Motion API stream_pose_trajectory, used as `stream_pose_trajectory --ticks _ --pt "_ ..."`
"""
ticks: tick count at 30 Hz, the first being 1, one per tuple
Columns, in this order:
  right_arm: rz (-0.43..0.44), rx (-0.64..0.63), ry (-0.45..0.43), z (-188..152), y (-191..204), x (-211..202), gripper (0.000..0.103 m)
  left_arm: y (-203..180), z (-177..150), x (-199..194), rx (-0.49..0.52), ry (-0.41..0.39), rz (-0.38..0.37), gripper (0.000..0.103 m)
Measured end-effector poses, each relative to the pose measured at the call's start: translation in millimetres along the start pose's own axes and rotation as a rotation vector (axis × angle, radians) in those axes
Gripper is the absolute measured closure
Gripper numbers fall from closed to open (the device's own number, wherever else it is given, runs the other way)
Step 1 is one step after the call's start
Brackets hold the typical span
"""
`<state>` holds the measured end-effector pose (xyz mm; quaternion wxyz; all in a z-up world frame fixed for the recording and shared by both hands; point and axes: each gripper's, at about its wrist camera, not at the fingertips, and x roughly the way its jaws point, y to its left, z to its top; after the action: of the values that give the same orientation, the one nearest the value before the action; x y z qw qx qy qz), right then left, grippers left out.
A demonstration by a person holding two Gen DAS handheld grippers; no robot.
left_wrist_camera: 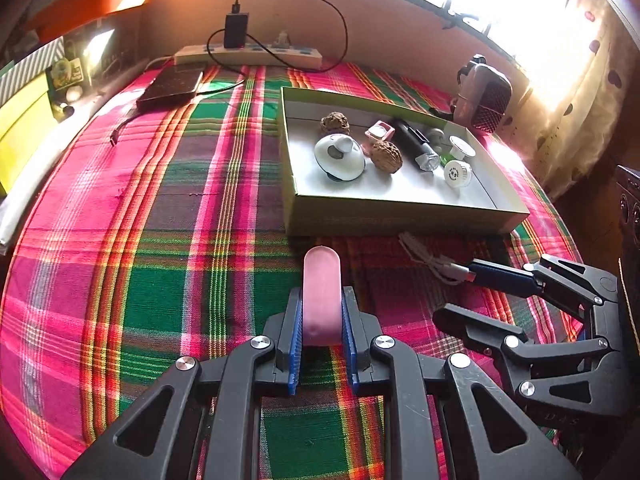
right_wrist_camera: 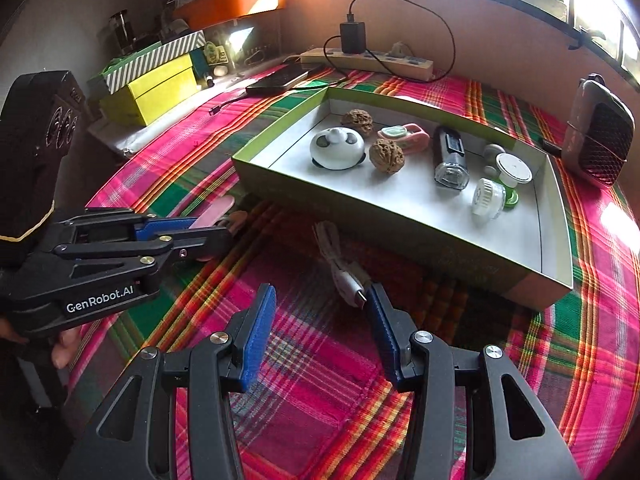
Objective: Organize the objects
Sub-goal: 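Move the right gripper to the white USB cable and close on it while the left holds the pink case, then carry the pink case with the left gripper while the right carries the white cable over the tray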
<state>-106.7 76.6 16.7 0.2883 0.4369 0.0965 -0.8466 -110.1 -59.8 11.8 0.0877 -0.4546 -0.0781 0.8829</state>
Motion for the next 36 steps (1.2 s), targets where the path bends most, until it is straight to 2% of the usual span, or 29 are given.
stream_pose_trajectory --ticks 4,6,10,18,26,28,32,36 --pt "0.07 -0.022 0.011 -2 7 -3 0.055 0 0 0 0.015 0.004 -0.003 0.087" --pt "0.033 -0.031 0.0 -1 9 -5 0.055 -1 0 0 0.022 0.004 -0.002 0.087" --pt "-0.106 -0.032 -0.006 3 6 0 0.055 -2 1 1 0.028 0.003 0.005 0.087" --pt "-0.148 -0.075 0.005 5 13 14 0.055 -2 1 3 0.034 -0.004 0.011 0.087" --pt "-0.115 -0.033 -0.016 3 5 13 0.055 -2 3 3 0.037 -0.01 0.015 0.087" --pt "-0.111 -0.031 -0.024 2 5 13 0.058 -3 2 3 0.038 -0.011 0.018 0.087" --pt "-0.107 -0.033 -0.028 2 7 13 0.072 -4 2 4 0.042 -0.011 0.02 0.087" --pt "-0.105 -0.028 -0.03 2 6 13 0.075 -4 2 4 0.051 -0.016 0.032 0.087"
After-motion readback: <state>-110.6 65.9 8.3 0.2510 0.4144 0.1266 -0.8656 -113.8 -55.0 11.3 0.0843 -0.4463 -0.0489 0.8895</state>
